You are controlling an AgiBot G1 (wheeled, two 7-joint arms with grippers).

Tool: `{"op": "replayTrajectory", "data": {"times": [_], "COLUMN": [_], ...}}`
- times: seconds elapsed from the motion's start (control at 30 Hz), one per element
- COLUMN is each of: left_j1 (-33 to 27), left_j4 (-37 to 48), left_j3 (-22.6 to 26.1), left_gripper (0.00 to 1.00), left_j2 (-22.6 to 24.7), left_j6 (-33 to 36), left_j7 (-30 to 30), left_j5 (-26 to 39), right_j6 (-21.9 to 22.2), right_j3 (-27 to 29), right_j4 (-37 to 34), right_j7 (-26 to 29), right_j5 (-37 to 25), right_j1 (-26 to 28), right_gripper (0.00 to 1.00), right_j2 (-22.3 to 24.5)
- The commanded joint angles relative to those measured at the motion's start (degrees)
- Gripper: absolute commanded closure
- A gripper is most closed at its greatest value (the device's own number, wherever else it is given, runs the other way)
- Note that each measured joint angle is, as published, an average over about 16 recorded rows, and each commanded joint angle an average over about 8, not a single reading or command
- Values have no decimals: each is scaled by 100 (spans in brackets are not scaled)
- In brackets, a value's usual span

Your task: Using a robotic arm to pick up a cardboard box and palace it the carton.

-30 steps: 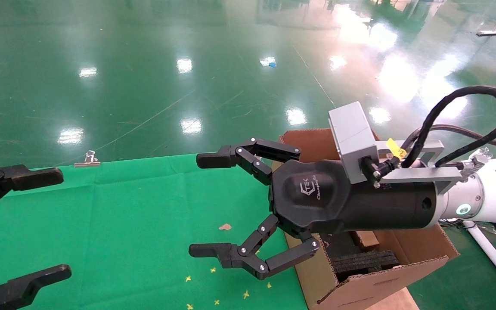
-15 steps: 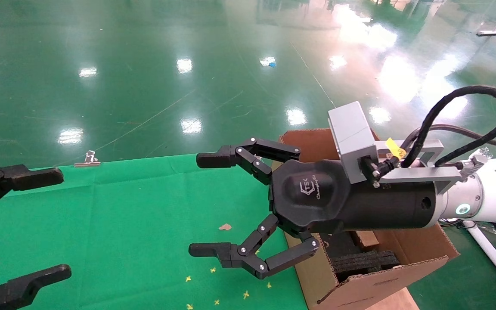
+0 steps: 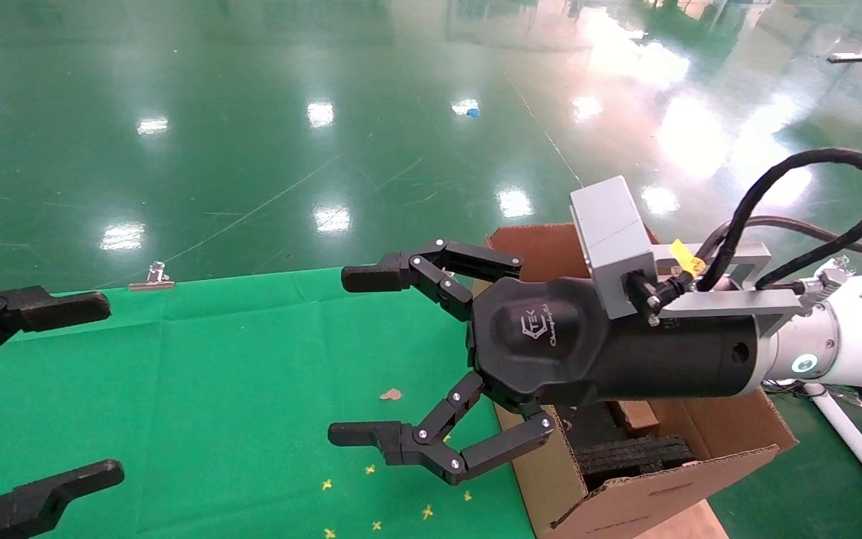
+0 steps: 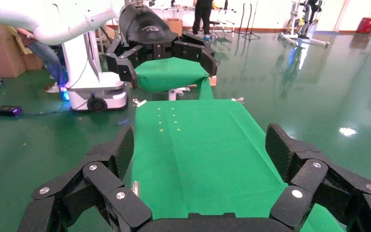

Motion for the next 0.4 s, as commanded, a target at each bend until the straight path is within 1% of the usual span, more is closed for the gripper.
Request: {"op": "replayTrajectory", "data": {"times": [0.03,0.4], "left_j1": [0,0], "left_j4": [0,0], "left_j3": [0,0], "left_gripper": [0,0], "left_j2": [0,0], "left_j6": [0,0], "left_j7": [0,0], "left_j5": [0,0], "right_j6": [0,0], "right_j3": [0,-1], "right_j4": [-1,-1], "right_j7": [0,0], "right_j5": [0,0], "right_j1": [0,1], "right_gripper": [0,0], "right_j2": [0,0]}}
